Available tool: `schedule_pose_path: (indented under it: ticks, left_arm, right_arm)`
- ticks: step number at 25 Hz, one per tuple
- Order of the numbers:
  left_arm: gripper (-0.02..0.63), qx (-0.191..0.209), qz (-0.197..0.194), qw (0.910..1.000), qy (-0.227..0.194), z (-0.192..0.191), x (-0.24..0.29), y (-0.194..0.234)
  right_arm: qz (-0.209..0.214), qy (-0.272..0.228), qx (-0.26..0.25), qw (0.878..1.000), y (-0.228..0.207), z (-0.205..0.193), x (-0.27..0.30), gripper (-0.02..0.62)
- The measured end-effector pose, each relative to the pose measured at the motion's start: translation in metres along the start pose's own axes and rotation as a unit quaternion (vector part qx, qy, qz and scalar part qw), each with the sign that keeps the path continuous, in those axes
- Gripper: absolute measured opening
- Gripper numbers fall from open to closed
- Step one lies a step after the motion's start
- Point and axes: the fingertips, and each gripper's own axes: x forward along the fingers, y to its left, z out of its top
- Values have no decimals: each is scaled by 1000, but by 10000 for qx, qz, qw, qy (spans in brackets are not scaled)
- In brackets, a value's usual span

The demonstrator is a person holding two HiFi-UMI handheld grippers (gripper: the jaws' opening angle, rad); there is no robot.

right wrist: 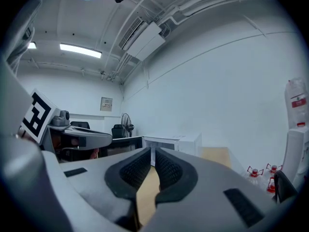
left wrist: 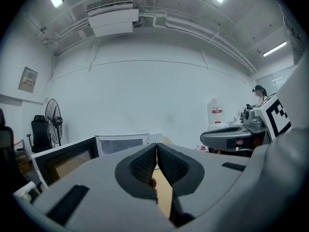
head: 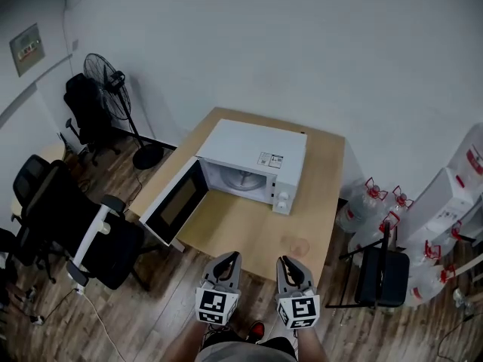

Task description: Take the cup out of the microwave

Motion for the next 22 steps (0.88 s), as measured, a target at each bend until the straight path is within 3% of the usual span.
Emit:
schedule_pose_path:
  ticks: [22]
  left_arm:
    - [23, 28, 137, 9999, -75, 5, -47, -22]
  right_arm:
    - [153, -99, -73, 9998, 24, 6, -40, 20]
